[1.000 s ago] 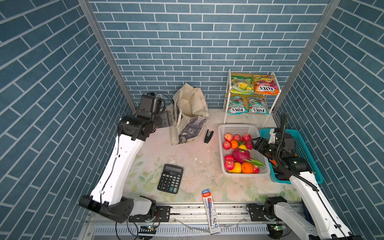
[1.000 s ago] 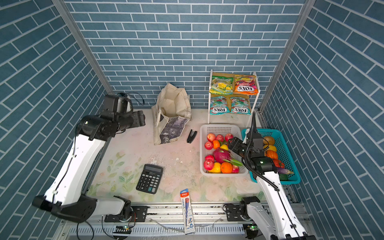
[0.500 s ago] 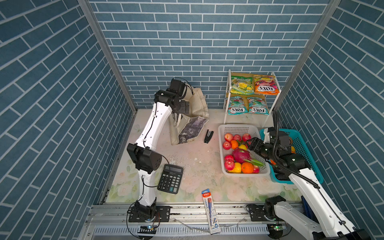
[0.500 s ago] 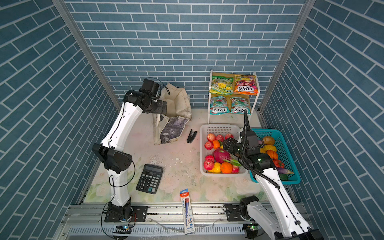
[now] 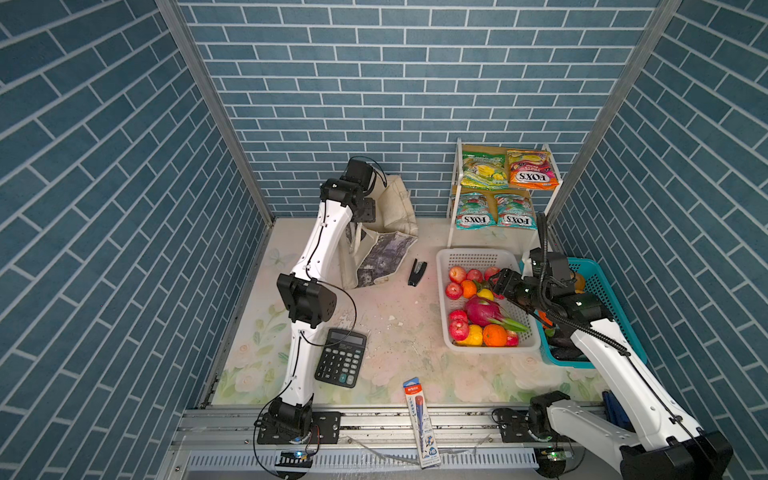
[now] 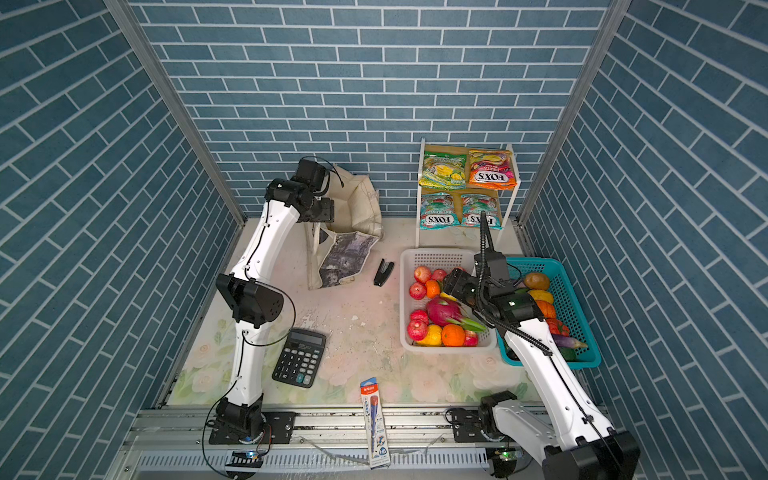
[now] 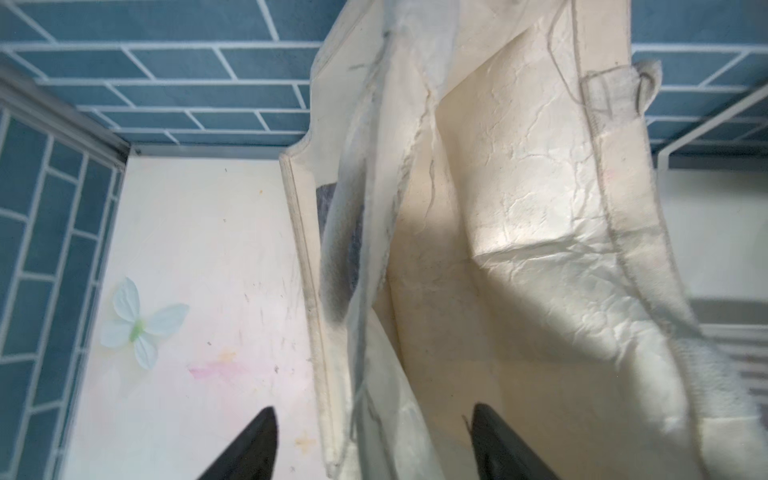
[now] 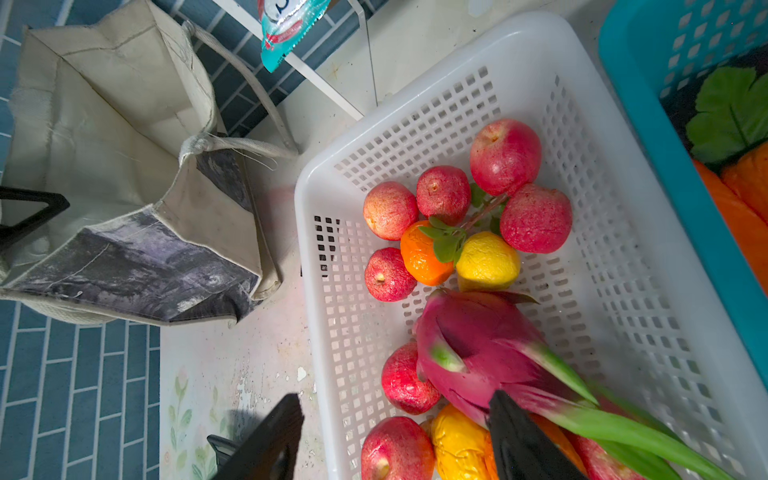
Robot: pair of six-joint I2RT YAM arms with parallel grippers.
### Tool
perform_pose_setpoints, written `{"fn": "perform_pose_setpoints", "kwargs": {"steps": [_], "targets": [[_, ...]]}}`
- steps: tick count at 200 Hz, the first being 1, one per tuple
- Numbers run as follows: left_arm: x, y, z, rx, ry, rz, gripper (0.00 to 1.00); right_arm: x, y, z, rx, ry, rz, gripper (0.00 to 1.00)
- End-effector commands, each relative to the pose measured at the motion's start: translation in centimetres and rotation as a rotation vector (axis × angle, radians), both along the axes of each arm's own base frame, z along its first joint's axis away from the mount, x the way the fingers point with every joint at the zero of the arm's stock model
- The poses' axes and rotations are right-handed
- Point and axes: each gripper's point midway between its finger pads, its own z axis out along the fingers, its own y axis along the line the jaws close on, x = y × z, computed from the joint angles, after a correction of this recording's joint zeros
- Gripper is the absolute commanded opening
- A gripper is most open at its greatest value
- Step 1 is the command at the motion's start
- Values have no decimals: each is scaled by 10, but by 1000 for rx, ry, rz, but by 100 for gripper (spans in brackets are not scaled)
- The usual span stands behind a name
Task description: Place the food into the grocery bag and tie it
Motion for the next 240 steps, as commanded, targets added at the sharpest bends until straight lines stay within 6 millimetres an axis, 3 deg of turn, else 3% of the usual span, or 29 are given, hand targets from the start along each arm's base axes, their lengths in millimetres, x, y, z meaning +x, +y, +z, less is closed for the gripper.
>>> {"fn": "perform_pose_setpoints", "kwargs": {"steps": [1,20,45,88,134,175,195,228,232,240], "targets": [[9,2,0,-118,-7,-4,39,7,8,11,-3,-22,23,72],[10,1,5,-242,-4,-33,17,17,17,20,10,-44,31,72],[4,4,23,-374,-10,-88,0,34,39,38,19,-83,63,72],[-18,17,68,-573,-75,-191,0,71,86,56,-20,-86,129,72],[-38,18,59,-627,-41,-287,0,115,126,64,-112,-42,203,74],[-48,18,60,-670,-70,-337,0,153,168,38,-105,42,256,75],[-50,22,64,-681,-80,-341,0,161,194,24,-56,81,298,75],[-52,26,70,-695,-93,-345,0,174,219,4,-9,108,301,75],[-52,26,69,-698,-89,-342,0,178,222,-11,-10,132,299,75],[-52,27,69,-700,-90,-343,0,178,230,-19,4,139,307,76]]}}
